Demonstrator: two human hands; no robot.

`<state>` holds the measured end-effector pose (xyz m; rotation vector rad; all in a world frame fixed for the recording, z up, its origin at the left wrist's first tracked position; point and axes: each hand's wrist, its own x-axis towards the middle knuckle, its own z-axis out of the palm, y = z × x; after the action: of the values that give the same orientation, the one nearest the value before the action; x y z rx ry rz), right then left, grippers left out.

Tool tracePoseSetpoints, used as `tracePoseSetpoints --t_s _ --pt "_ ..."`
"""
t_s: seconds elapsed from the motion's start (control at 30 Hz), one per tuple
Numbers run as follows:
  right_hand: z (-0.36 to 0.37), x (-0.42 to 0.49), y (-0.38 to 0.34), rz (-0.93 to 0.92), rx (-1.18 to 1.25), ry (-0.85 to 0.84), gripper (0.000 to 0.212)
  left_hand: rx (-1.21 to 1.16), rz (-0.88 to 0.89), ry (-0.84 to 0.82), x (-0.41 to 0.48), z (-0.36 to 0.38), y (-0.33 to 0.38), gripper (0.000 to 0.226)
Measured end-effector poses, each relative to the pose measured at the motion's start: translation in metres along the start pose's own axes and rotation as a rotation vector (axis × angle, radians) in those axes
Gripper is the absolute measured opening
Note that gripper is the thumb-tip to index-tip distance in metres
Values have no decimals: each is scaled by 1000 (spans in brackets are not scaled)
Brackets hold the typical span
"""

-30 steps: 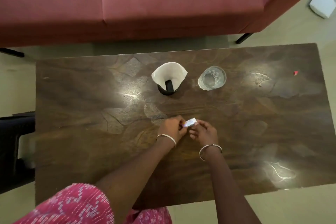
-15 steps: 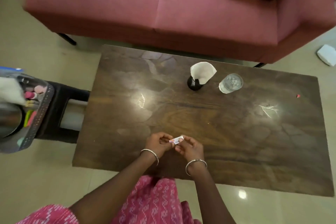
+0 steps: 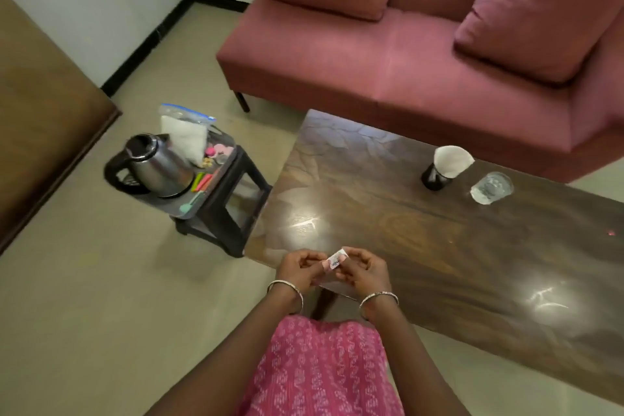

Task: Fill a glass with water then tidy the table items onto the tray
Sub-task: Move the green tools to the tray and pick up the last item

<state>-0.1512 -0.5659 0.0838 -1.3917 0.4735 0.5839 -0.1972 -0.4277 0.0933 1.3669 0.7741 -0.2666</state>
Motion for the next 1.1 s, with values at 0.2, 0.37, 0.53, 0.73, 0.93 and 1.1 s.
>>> tracePoseSetpoints --t_s 0.2,0.37,0.53,0.73,0.93,1.1 --pt "91 -21 1 1 -118 -152 15 -176 4 173 -26 -84 5 23" --pt "161 -15 10 31 -195 -257 13 -320 -19 319 -29 -148 10 15" --pt "229 3 29 45 -257 -253 12 -399 -93 405 -9 -211 12 6" --pt "306 43 42 104 -297 -210 12 -395 -205 360 48 -285 23 7" --pt "371 99 44 202 -220 -168 11 -319 -216 422 125 -346 31 4" --pt "396 140 45 285 -197 -95 13 -220 -289 545 192 -385 28 5"
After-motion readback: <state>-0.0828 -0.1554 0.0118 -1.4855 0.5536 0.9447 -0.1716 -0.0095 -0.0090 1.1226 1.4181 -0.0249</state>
